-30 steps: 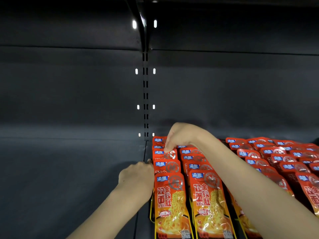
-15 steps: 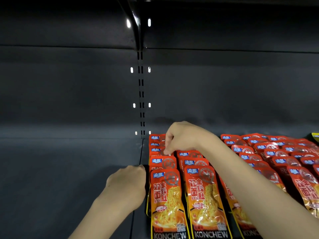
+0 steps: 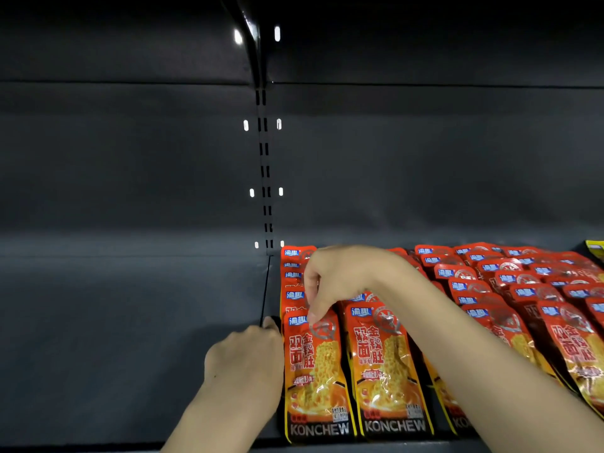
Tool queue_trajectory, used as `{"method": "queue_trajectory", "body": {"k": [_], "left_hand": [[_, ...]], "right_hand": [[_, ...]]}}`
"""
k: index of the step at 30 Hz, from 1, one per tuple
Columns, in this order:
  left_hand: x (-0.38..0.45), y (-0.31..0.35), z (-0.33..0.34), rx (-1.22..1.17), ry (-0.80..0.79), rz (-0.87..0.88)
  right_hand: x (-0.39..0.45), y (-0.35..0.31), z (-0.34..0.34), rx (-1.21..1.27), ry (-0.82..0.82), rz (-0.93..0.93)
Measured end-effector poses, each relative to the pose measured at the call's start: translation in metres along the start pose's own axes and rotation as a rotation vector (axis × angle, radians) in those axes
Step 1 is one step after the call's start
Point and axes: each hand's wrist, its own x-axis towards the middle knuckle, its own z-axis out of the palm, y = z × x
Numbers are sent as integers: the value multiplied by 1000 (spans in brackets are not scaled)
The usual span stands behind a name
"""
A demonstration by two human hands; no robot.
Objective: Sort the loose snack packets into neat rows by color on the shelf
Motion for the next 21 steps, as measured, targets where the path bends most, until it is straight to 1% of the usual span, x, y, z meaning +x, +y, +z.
{"method": "queue_trajectory", "body": {"k": [5,17,21], "left_hand": [[-1,5,-2,21,-19,-27],[-4,3,1,6,-9,-18],[-4,2,1,1,-20,-12]], "right_hand": [[0,1,1,16,-15,-6],[3,5,6,148,62,-7],[4,6,7,167,57,9]]}}
